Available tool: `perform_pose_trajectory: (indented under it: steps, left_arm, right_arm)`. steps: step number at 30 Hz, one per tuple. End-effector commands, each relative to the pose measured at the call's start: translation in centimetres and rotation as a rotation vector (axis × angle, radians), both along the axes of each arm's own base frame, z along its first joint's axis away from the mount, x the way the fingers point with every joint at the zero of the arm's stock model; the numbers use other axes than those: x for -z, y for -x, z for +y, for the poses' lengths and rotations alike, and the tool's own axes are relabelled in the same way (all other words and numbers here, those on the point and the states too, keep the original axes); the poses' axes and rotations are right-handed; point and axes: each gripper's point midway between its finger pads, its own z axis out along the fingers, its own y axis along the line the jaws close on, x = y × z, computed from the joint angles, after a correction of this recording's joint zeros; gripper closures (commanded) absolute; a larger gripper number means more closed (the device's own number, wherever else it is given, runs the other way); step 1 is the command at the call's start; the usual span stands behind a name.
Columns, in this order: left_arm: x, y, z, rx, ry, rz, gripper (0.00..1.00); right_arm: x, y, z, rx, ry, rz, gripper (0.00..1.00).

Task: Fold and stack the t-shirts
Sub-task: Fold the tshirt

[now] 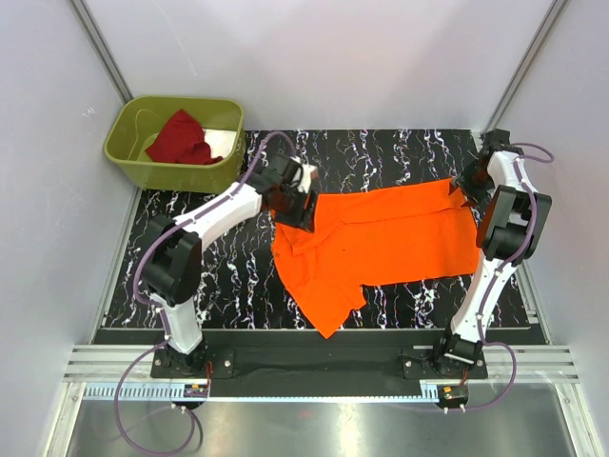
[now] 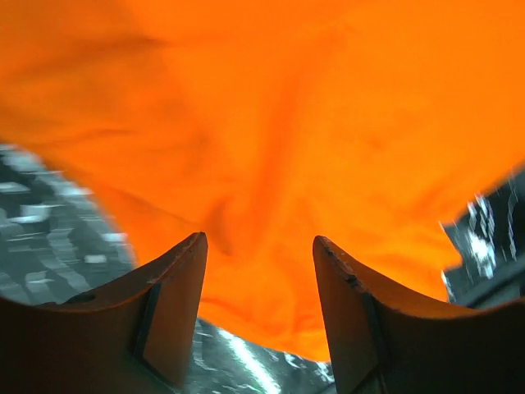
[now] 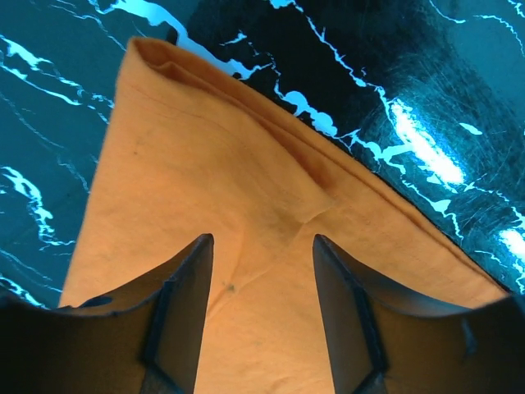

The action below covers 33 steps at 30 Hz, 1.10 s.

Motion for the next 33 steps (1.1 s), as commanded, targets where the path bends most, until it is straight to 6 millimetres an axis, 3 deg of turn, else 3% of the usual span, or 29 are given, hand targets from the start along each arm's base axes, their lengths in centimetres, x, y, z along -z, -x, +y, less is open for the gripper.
perform_pose_trajectory:
  steps: [1, 4, 10, 12, 19, 28, 33]
  left_arm:
    - [-1.4, 2.1, -2.8, 0.131, 0.057, -0.031, 0.41]
    - [-0.5, 3.0, -4.0, 0.16, 0.049, -0.01, 0.42]
    - [0.9, 3.3, -3.4, 0.128, -0.001, 0.033, 0.39]
    - [1.3, 3.5, -3.1, 0.119, -0.009, 0.043, 0.38]
    - [1.0, 4.9, -1.7, 0.068, 0.078, 0.118, 0.38]
    - [-1.8, 4.0, 1.3, -0.019, 0.147, 0.1, 0.4]
    - [-2.3, 4.4, 2.4, -0.04, 0.166, 0.118, 0.41]
  right_arm:
    - [-1.0, -0.2, -0.8, -0.033, 0.045, -0.008, 0.44]
    - [-1.4, 0.2, -0.5, -0.044, 0.042, -0.017, 0.48]
    - [-2.3, 0.5, 1.6, -0.065, -0.055, -0.066, 0.44]
    - [-2.0, 0.7, 1.0, -0.068, -0.021, -0.061, 0.39]
    - [-0.9, 0.3, -0.9, -0.073, 0.036, -0.026, 0.38]
    - [1.0, -0.3, -2.8, -0.067, 0.061, -0.009, 0.39]
    - [1.1, -0.5, -4.1, -0.048, 0.105, 0.024, 0.49]
